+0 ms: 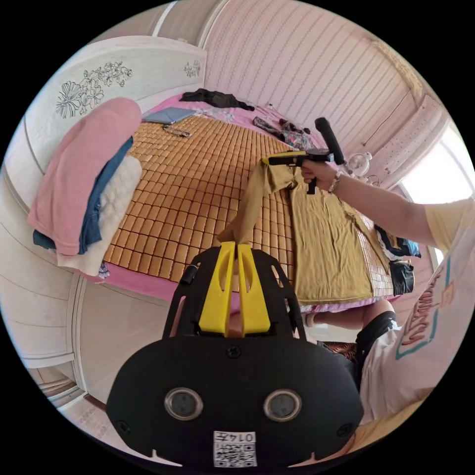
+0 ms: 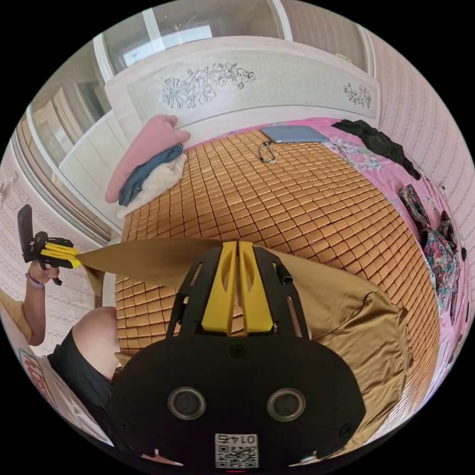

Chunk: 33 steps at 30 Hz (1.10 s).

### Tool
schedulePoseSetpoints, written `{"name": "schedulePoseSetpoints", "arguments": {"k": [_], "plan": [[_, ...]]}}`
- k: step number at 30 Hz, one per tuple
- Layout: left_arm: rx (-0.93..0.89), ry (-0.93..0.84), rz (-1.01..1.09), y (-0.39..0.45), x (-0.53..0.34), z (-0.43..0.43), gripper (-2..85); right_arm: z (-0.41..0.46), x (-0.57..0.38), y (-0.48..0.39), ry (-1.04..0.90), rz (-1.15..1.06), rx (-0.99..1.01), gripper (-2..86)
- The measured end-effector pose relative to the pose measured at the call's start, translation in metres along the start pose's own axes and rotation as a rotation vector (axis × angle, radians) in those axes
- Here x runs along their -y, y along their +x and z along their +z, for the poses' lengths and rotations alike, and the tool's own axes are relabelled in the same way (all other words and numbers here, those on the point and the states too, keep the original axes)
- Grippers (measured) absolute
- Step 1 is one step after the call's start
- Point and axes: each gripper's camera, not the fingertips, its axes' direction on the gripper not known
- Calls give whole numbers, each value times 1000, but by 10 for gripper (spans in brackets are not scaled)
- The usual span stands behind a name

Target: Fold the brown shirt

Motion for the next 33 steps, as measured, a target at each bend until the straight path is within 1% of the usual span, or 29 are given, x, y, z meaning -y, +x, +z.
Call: {"name": "schedulePoseSetpoints", "arguments": {"k": [1,2,3,4,5,7,10,12,15,16,17,19,20,21,23,26,28,31,33], "plan": [[41,59,-46,-8,-1,-18,9,-1,-1,3,9,19,13,-1],[119,113,-98,-19,-3,-30,12,2,0,8,3,58,31,-1],[164,130,-117,-23,-4,-33,14,9,1,11,-16,94,26,-1],[257,141,-176,-35,-5,-34,18,13,2,12,-24,105,22,-1],[307,145,-226,-45,-7,-32,22,21,3,11,-42,118,12,-1],[285,148,-296,-57,-11,-22,28,35,5,9,-88,120,6,-1],[155,192,-387,-66,-22,5,42,55,5,1,-189,85,-44,0],[151,131,-409,-68,-22,29,51,61,2,-6,-237,52,-71,0],[175,52,-402,-62,-16,66,65,61,-1,-12,-258,19,-101,1],[178,-15,-371,-58,-11,81,70,61,-2,-13,-263,18,-106,2],[298,-22,-325,-49,-9,86,61,59,-2,-13,-264,20,-110,2],[340,-54,-220,-40,-5,88,48,54,-2,-13,-244,39,-101,3],[286,-69,-228,-43,-1,85,39,49,-1,-11,-226,55,-91,3],[296,-60,-257,-46,-1,82,34,45,0,-10,-211,68,-84,8],[373,63,-326,-53,-4,61,16,40,0,-10,-199,83,-78,15],[396,169,-410,-68,-11,47,9,28,-3,-12,-181,100,-90,27],[379,182,-437,-79,-16,50,18,19,-9,-14,-158,86,-92,35],[323,141,-487,-89,-21,56,33,7,-19,-13,-161,73,-119,38],[347,170,-504,-82,-24,52,42,7,-28,-12,-205,74,-151,37]]}}
